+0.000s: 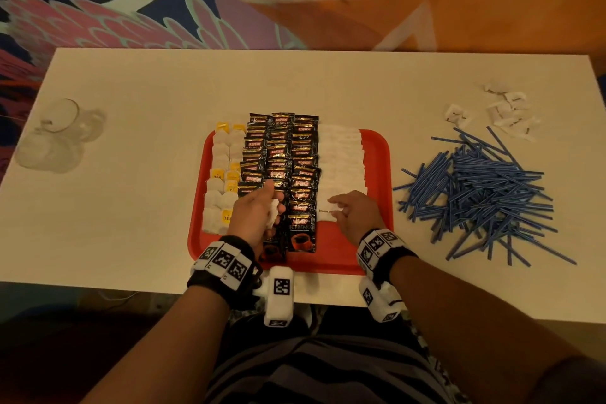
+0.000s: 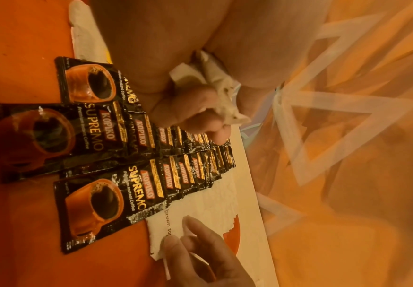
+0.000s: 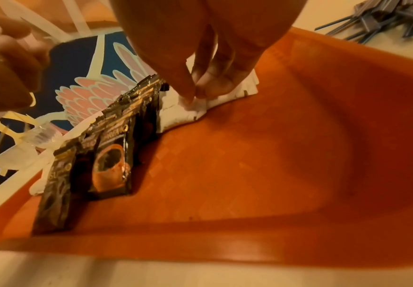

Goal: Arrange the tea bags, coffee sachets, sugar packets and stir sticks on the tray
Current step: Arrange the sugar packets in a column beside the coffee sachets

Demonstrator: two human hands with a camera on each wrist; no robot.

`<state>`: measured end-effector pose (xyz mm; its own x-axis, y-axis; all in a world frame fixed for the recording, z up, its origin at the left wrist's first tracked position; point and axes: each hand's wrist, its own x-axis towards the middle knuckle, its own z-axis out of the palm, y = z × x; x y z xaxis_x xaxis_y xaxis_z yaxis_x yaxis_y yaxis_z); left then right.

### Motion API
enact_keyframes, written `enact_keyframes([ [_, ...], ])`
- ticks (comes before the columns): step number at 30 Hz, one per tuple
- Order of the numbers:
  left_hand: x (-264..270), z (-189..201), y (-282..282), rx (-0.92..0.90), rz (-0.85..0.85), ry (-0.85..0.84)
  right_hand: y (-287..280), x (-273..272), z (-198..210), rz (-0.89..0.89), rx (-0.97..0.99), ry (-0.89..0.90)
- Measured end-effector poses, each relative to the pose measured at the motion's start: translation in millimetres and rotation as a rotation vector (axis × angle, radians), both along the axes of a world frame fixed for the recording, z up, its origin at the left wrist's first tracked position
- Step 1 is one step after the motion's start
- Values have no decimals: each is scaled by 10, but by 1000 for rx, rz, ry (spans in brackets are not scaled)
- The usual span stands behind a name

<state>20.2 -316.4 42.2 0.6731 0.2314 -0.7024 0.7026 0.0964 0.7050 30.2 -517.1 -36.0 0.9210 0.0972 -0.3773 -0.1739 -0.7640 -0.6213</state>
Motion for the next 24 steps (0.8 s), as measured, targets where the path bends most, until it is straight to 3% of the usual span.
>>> enact_keyframes([
  [4,92,104,-103,-142,54,17,-4,66,228,-66,100,-67],
  [8,182,274,-273,-191,3,-25,22,197,624,-133,247,-98],
  [13,304,475,-493,-177,-68,-67,48,347,1104,-128,504,27],
  [17,388,588,-634,-148,-183,-126,27,420,1249,-53,433,79],
  [22,414,697,-713,-205,-202,-183,-118,514,1452,-220,517,114],
  [24,417,697,-710,-107,-225,-255,-181,536,1512,-262,544,102],
])
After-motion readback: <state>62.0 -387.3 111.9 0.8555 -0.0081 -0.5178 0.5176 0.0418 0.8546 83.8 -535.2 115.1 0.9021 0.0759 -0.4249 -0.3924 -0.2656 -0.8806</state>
